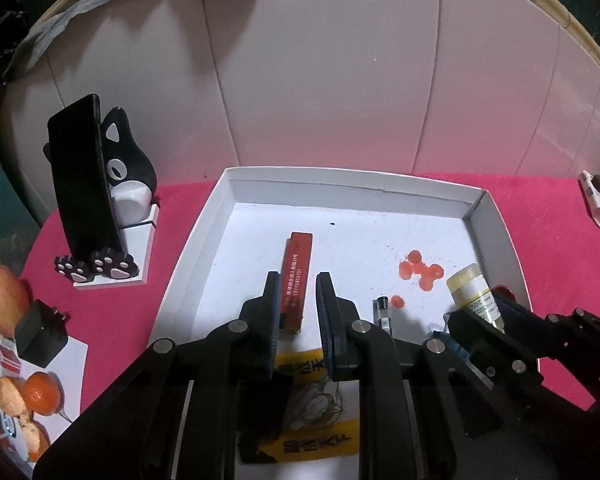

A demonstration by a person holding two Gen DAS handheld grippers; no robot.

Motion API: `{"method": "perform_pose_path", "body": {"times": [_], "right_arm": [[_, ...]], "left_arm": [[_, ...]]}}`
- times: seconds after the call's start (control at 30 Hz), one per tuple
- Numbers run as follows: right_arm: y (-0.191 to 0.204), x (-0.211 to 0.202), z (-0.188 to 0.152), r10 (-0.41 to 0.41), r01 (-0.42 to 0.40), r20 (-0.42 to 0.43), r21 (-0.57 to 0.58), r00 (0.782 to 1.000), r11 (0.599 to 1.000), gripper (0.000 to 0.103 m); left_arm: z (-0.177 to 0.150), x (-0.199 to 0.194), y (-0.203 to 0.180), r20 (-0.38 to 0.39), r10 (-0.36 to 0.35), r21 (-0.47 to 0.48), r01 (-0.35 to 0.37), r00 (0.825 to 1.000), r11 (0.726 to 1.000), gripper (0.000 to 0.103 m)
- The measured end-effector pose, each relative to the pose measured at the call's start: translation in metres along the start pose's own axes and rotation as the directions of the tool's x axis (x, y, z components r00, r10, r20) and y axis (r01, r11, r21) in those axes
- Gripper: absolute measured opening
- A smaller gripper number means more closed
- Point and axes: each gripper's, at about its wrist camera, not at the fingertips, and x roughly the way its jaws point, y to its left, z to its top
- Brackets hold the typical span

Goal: Organize rigid objects

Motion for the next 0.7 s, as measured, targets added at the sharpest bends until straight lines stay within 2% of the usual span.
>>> {"method": "perform_pose_path", "body": {"times": [0.13,0.2,0.23,0.27,0.3,0.33,0.37,0.4,0.6,0.7], "right_arm": [[0.001,0.000,-0.003,0.001,-0.001,0.002,-0.004,1.000,1.000,0.019],[0.002,-0.001,-0.004,0.002,-0.002,0.005,-0.008,1.000,1.000,0.021],[0.001,-0.002,-0.005,-0.004,0.004,0.009,-0.005,1.000,1.000,0.022],[0.001,-0.003,-0.005,-0.005,0.005,0.009,-0.005,1.000,1.000,0.033],[0.000,-0.004,-0.007,-0.004,0.004,0.014,-0.003,1.000,1.000,0.059],[0.000,-0.006,-0.008,-0.005,0.005,0.021,0.001,1.000,1.000,0.074],[0.000,-0.009,-0.009,-0.004,0.004,0.032,0.003,0.999,1.000,0.094],[-0.001,-0.012,-0.011,-0.004,0.004,0.043,0.002,0.999,1.000,0.100],[0.002,-0.033,-0.020,-0.009,0.012,0.084,-0.034,0.996,0.999,0.103],[0.000,-0.050,-0.025,-0.011,0.016,0.134,-0.038,0.991,0.999,0.103]], "left_arm": [[-0.001,-0.001,0.002,0.009,0.002,-0.013,-0.002,1.000,1.000,0.018],[-0.002,-0.006,0.004,0.026,0.004,-0.027,-0.004,1.000,1.000,0.034],[-0.003,-0.009,0.006,0.040,0.020,-0.035,-0.018,0.999,0.999,0.060],[-0.004,-0.015,0.008,0.059,0.032,-0.047,-0.029,0.998,0.998,0.093],[-0.005,-0.021,0.011,0.084,0.040,-0.060,-0.035,0.996,0.998,0.102],[-0.006,-0.027,0.012,0.101,0.050,-0.065,-0.044,0.994,0.997,0.103],[-0.008,-0.033,0.014,0.117,0.076,-0.069,-0.068,0.990,0.995,0.103],[-0.010,-0.039,0.016,0.131,0.091,-0.077,-0.081,0.987,0.994,0.103],[-0.030,-0.074,0.025,0.203,0.116,-0.123,-0.092,0.972,0.988,0.103],[-0.042,-0.089,0.026,0.223,0.124,-0.144,-0.093,0.967,0.985,0.103]]}}
